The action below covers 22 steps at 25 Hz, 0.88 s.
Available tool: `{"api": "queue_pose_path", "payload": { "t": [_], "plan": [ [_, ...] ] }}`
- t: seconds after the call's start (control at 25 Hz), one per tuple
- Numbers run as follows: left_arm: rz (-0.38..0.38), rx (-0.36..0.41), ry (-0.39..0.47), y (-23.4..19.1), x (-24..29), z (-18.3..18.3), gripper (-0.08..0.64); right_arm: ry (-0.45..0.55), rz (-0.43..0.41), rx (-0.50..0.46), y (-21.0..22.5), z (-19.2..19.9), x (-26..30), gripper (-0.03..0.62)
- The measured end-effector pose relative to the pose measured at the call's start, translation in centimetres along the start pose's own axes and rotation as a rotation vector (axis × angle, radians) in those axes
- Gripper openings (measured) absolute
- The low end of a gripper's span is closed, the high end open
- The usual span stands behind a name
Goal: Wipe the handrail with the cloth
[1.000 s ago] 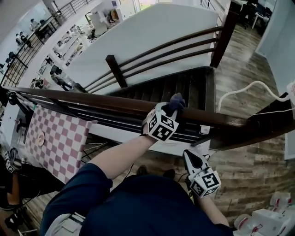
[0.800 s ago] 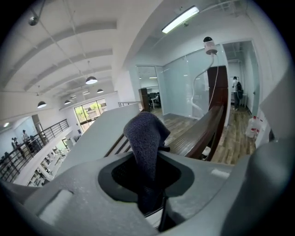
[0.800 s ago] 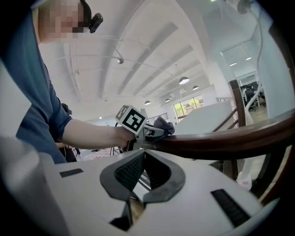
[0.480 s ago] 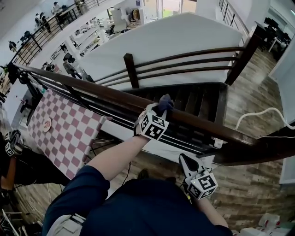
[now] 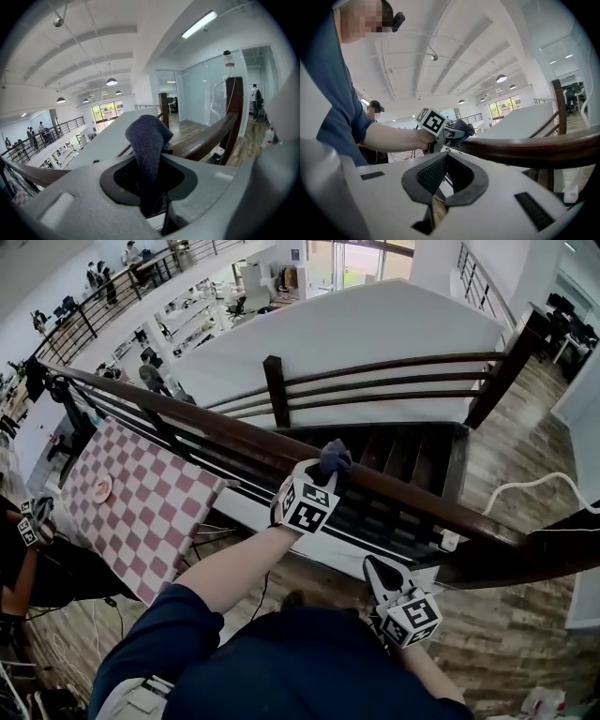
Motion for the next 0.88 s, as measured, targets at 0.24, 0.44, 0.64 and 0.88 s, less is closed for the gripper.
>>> {"api": "queue_pose_path", "payload": {
  "t": [0.24,0.44,0.64,0.88],
  "plan": [
    [0.095,0.003,0.106,2.9,-4.9,0.3,0.091,0.013,0.021,-0.012,-0.1,-0.4,-0.8,0.012],
    [0.203,-0.01,0.167,6.6,-8.3,1.6,0.091,0.008,0.044,-0.007,-0.2,0.2,-1.1,0.011],
    [0.319,-0.012,0.24,9.3,-10.3,2.8,0.091,0.015,0.045,-0.013,-0.3,0.3,-1.2,0.011],
    [0.381,-0.02,0.301,10.9,-11.6,4.2,0.091,0.038,0.071,-0.019,0.0,0.4,-1.5,0.011]
  ]
}}
Point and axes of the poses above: the fingertips, and each gripper's own axes: x forward along the fingers, y to its right, z out of its underside, the point moved 9 cm from there along -x, backward along the fingers, and after that the axes turned 14 degrees about -y, right-handed, at the moved point
